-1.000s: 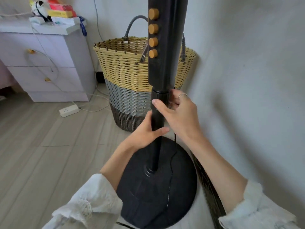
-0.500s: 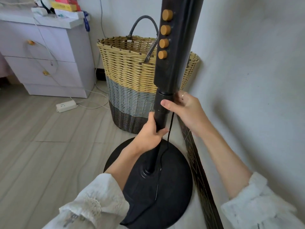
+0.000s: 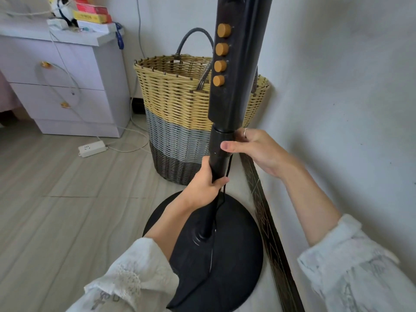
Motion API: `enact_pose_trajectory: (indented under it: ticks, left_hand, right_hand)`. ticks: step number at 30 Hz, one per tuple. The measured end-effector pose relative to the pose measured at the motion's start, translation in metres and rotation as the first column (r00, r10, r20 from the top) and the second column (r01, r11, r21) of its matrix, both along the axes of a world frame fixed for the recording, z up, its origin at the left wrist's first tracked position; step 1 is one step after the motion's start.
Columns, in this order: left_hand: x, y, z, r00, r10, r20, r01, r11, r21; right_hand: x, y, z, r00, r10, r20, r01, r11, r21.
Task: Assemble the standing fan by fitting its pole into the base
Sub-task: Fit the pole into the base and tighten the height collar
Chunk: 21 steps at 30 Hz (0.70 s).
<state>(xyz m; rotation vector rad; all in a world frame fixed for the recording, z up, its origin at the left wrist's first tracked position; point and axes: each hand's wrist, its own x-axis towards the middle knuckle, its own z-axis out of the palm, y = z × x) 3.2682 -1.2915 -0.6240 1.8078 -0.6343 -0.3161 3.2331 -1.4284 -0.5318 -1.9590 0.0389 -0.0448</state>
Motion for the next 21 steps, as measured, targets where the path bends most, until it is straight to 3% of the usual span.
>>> enact_pose_trajectory:
  ticks: [2,4,7,9,12,15,17,19,21]
  left_hand:
    - [0.0,0.0,-0.001,1.0,0.008,0.003,-0.008,1.0,0.001]
    - [0.0,-0.002,-0.002,1.0,0.005,0.014,-0.004,1.0,-0.009]
    - [0.0,-0.003,-0.003,0.999,-0.009,0.044,0.011,0.999,-0.045]
    - [-0.001,-0.002,-0.003,0.998,-0.025,0.059,0.029,0.998,-0.057]
    - [0.0,-0.003,-0.003,0.998,-0.002,0.055,0.006,0.998,-0.055]
    - [0.002,-0.003,-0.002,0.999,0.033,0.035,-0.031,0.999,-0.034]
    - [0.001,-0.003,-0.002,0.999,0.03,0.03,-0.029,0.999,-0.021]
    - [0.0,-0.003,-0.003,0.999,0.028,0.018,-0.028,0.999,-0.023]
    - [0.0,-0.003,-0.003,1.0,0.02,0.015,-0.019,0.999,-0.036]
  right_hand:
    - [-0.003,0.003,-0.003,0.998,-0.052,0.019,0.052,0.999,-0.011]
    - [-0.007,0.017,-0.013,0.957,-0.248,0.151,0.259,0.964,-0.058]
    - [-0.005,0.048,-0.021,0.767,-0.502,0.399,0.587,0.801,-0.12]
    - [0.0,0.062,-0.023,0.692,-0.568,0.445,0.667,0.739,-0.094]
    - [0.0,0.056,-0.023,0.735,-0.533,0.419,0.592,0.806,-0.014]
    - [0.0,0.026,-0.01,0.932,-0.27,0.241,0.277,0.961,0.005]
    - [0.001,0.011,-0.001,0.983,-0.111,0.146,0.104,0.993,0.06]
    - [0.0,0.008,0.0,0.991,-0.066,0.116,0.054,0.993,0.108]
    - [-0.005,0.014,-0.005,0.977,-0.151,0.149,0.139,0.986,0.089]
